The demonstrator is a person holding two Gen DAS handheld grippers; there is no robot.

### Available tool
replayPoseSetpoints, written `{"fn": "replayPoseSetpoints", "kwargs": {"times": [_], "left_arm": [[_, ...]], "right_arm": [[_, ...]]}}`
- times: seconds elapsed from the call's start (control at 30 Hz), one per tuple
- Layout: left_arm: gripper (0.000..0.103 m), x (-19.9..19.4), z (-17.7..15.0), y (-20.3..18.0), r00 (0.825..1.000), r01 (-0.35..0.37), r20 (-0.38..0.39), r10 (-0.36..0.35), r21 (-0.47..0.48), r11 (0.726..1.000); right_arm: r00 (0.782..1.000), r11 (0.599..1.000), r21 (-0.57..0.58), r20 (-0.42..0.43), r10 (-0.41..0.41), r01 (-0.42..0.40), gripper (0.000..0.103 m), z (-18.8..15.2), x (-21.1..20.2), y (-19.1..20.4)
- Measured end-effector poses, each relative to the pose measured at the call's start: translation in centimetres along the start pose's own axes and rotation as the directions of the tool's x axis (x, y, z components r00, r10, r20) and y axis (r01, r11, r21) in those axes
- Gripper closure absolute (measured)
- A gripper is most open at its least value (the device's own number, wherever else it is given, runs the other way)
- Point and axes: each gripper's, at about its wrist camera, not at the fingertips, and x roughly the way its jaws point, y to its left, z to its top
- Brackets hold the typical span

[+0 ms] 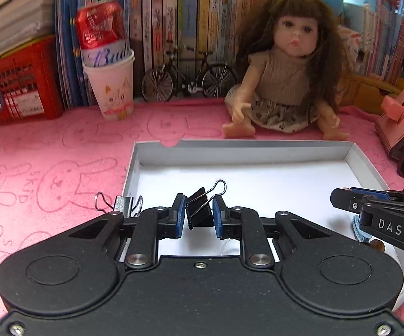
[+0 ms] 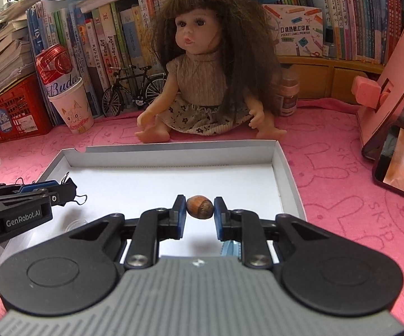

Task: Organize rigid objects
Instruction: 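Open both tools to drop the binder clip, marker and nut into the box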

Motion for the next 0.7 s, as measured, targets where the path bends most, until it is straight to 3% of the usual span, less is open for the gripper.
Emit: {"fn": "replayPoseSetpoints", "kwargs": {"times": [0.13,0.7], "left_arm": [[0.084,0.9,0.5,0.2,0.999,0.017,-0.044,-0.019,-0.031,0.999],[0.084,1.5,0.1,-0.5,0.998,0.000,-0.055,0.000,0.000,1.000]], "right_arm": [[0.998,1.000,0.023,-0.066,0.020,-0.019,0.077,0.9,1.1,-0.3],[0.995,1.000,0.023,-0.101,0.013,-0.011,0.077,1.0,2.4,-0.1]]}}
